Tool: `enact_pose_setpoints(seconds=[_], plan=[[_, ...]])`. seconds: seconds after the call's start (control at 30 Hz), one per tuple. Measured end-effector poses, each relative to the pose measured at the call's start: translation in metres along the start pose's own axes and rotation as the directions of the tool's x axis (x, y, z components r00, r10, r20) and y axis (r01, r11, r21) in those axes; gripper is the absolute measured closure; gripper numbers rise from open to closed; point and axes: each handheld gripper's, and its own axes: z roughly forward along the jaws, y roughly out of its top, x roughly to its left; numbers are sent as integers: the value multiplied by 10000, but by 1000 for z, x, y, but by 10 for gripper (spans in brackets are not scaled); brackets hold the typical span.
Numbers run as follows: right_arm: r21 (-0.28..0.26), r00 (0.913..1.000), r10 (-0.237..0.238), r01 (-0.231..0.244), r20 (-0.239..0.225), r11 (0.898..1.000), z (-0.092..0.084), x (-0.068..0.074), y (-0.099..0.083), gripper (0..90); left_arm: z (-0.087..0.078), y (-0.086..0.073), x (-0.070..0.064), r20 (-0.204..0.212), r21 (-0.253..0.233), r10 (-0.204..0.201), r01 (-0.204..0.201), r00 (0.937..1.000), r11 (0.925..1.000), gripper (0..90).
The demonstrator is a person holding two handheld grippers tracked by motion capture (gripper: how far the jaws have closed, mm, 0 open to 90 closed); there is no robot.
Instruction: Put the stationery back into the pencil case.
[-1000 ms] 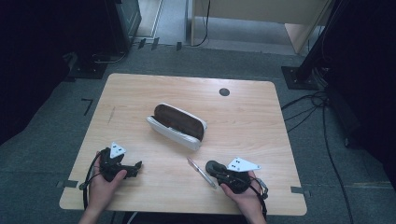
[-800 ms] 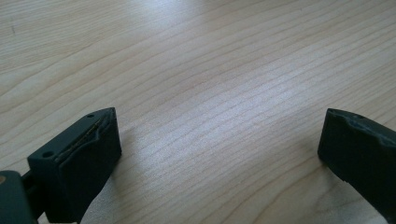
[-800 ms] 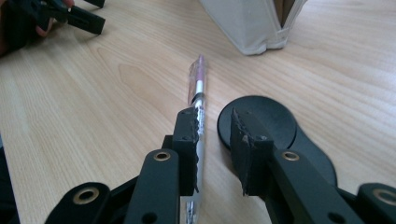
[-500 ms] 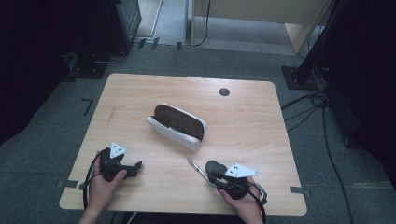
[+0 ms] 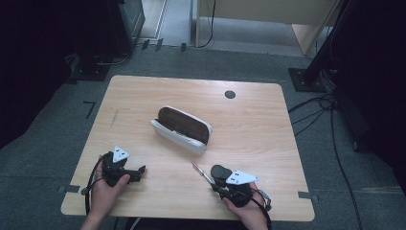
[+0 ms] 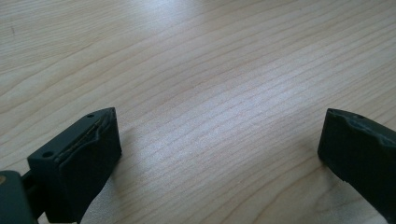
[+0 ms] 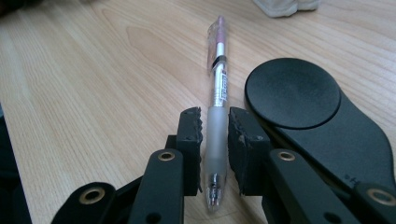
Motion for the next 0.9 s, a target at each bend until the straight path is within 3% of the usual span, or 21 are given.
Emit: enact_pose_setpoints(seconds=[0.17,0.43,0.7,0.83,0.9], plan=[[225,9997,-219,218,55,9995,0,0,0,767,0,0,0,-2,1,0,0,10000,10000,0],[315,9941,-1055,1047,243,9940,-1,1,-1,795,0,0,0,-2,1,0,0,10000,10000,0],[337,9939,-1087,1080,198,9936,-1,1,0,795,0,0,0,-6,2,6,-6,10000,10000,0],[329,9874,-1497,1481,515,9884,0,5,-1,813,0,0,0,-7,3,5,-5,10000,10000,0],[314,9884,-1421,1406,528,9896,0,5,-1,815,0,0,0,-1,1,-3,3,10000,10000,0]])
